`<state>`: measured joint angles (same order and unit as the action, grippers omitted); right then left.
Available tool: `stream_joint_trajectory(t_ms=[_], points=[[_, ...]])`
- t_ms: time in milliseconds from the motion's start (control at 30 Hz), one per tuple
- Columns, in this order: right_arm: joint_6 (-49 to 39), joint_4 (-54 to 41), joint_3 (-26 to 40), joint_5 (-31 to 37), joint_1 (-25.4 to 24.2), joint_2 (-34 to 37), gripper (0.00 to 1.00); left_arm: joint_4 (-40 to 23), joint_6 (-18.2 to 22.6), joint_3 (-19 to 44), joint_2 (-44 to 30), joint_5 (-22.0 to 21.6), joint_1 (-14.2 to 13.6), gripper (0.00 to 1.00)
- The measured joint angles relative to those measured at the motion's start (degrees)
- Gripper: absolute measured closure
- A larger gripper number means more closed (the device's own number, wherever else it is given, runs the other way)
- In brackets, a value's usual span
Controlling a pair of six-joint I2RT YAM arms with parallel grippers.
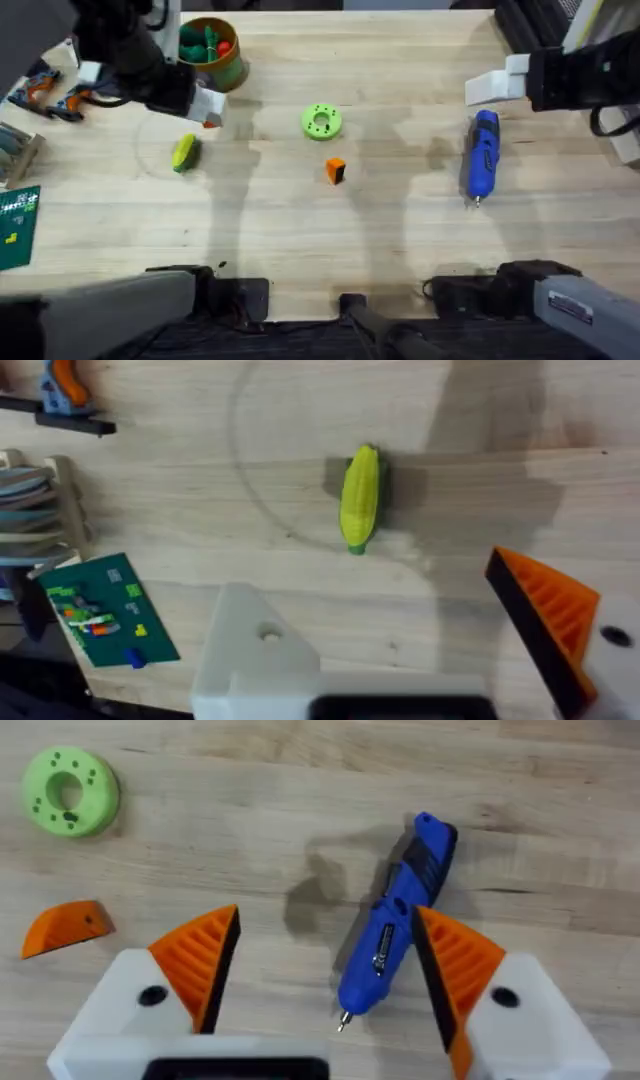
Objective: Pick up the gripper from the table and insert it into the empty holder that is missing its gripper. Then pick up a screw, insert it into the mounting hole, and use the screwdriver to tighten it. Finally, clean up the table by picking up the vegetable and placing it into the bucket.
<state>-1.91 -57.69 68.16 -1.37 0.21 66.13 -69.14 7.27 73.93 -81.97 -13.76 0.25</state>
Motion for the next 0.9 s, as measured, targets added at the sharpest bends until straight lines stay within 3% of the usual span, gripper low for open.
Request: stream_joint_trajectory(t_ms=[167,300,600,800,867,900], points=[[0.00,0.07,0.04,0.00,0.00,0.00,0.008,2.02,1.13,0.00,-7.10,2.46,2.17,0.012],[0.00,0.07,0.04,0.01,0.00,0.00,0.008,2.97,4.71,0.00,-13.19,7.48,6.24,0.065],[0.00,0.07,0.04,0.00,0.00,0.00,0.008,6.07,8.98,-0.09,-19.79,14.75,14.42,0.011],[0.00,0.07,0.04,0.00,0.00,0.00,0.008,11.39,10.81,-2.74,-19.85,16.18,16.31,0.035],[0.00,0.02,0.04,0.00,0.00,0.00,0.009,12.03,11.06,-4.07,-19.85,16.48,16.41,0.089],[0.00,0.02,0.04,0.00,0.00,0.00,0.009,12.38,11.08,-4.66,-19.87,16.64,16.41,0.164]])
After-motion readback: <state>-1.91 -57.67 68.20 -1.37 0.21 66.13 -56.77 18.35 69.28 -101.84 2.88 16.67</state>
